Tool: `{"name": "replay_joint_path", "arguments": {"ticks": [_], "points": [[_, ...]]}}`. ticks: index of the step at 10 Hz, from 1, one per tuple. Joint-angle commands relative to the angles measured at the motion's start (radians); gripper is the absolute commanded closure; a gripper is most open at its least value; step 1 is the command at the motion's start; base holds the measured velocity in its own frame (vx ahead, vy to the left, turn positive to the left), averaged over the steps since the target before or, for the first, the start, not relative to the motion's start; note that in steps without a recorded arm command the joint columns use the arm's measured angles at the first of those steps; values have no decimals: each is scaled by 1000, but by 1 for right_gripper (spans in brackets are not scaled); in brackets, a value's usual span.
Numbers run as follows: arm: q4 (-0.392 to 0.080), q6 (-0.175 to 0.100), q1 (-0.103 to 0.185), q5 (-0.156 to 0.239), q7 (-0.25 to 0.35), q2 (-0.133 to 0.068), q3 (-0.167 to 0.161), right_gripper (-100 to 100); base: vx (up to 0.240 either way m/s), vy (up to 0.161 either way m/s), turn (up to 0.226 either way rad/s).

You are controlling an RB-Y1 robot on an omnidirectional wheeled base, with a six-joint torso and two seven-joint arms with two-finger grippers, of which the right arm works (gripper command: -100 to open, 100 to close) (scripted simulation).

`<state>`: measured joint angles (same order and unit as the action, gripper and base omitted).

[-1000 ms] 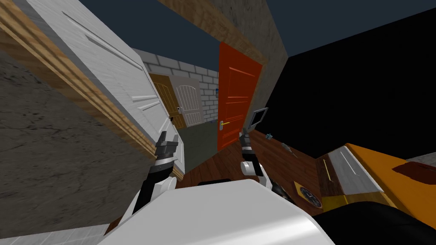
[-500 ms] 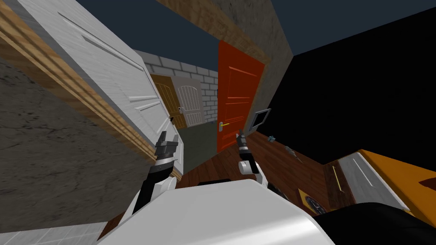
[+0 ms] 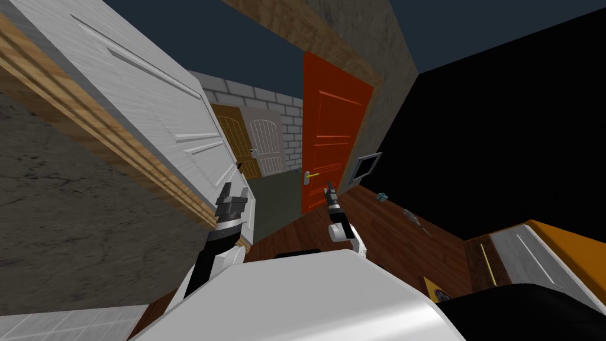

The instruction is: Push the door open

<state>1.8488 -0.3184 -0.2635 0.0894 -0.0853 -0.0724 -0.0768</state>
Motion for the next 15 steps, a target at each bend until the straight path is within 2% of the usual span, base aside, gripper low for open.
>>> {"name": "replay_joint_path", "arguments": {"ticks": [1, 8, 15], "points": [[-43, 4, 23, -1, 6, -4, -10, -100, 75, -109, 77], [-196, 22, 95, -10, 31, -10, -60, -100, 62, -119, 90], [-333, 38, 159, -17, 52, -6, -106, -100, 57, -115, 77]]}}
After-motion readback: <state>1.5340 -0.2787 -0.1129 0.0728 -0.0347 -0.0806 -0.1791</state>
